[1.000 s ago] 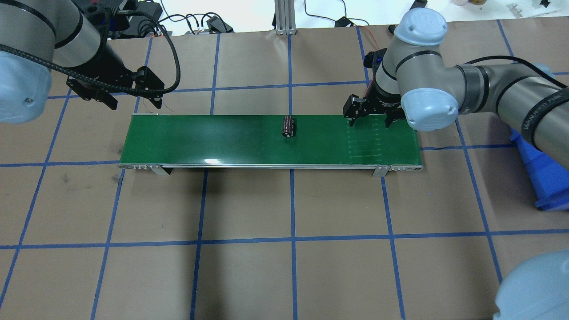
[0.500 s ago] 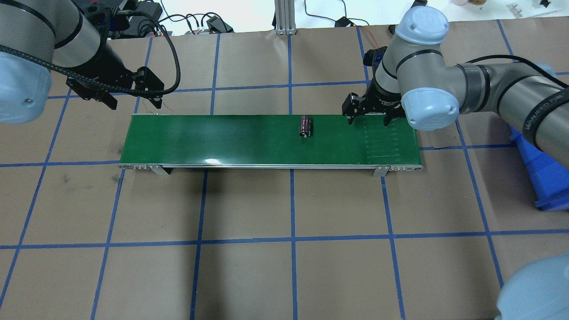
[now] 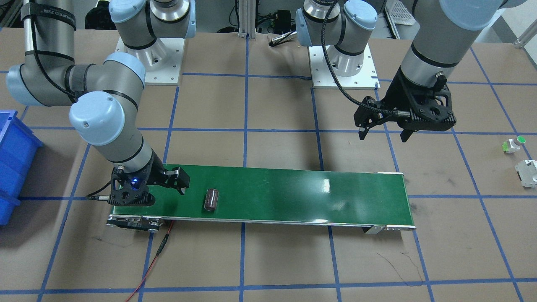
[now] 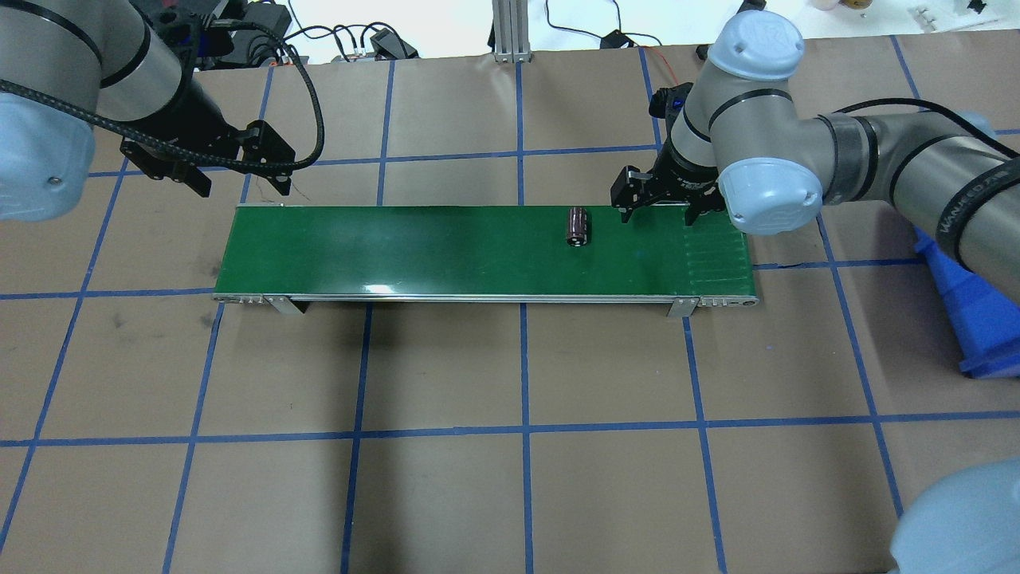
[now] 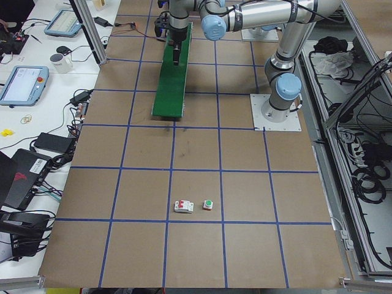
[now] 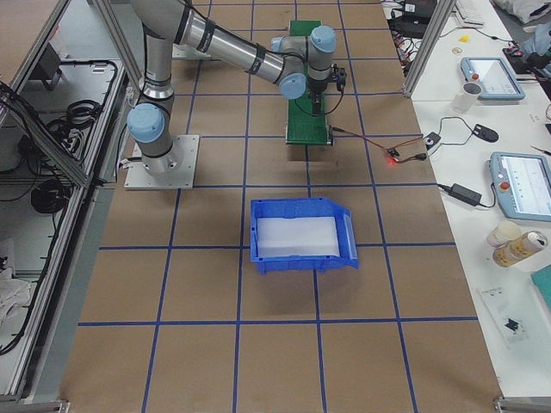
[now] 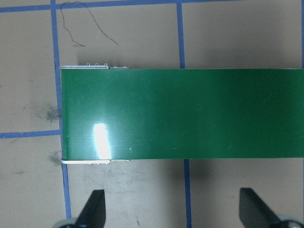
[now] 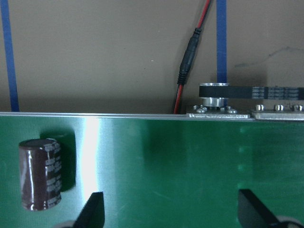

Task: Move capacitor from left to right
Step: 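Lower the right gripper onto the arriving capacitor and close on it, then lift the capacitor with the right gripper and carry it to the blue bin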

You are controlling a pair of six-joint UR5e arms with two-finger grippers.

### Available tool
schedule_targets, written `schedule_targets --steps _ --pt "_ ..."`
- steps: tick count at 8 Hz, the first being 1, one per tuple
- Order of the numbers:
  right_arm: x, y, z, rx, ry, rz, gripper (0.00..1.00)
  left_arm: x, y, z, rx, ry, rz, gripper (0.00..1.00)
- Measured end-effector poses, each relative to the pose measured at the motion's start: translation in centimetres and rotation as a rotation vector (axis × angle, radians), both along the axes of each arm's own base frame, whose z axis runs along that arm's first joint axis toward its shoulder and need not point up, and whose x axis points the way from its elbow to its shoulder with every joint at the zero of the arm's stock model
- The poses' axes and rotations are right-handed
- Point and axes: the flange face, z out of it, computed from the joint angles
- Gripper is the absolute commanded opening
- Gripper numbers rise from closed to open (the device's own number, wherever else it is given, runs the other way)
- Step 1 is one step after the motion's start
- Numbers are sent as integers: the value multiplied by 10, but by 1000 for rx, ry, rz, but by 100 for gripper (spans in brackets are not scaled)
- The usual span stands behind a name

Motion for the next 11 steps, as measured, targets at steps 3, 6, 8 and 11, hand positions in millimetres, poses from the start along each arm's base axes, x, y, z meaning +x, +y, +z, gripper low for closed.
schedule_targets --steps 3,6,8,11 --pt "13 1 -4 -9 2 8 100 0 -1 -2 3 1 0 100" --pt "19 1 -16 6 15 13 100 1 -2 -3 5 1 -2 100" --pt "17 0 -23 14 37 12 45 1 -2 -3 5 1 -3 100" --pt "11 -2 -24 15 94 15 0 1 -2 -3 6 2 -3 100"
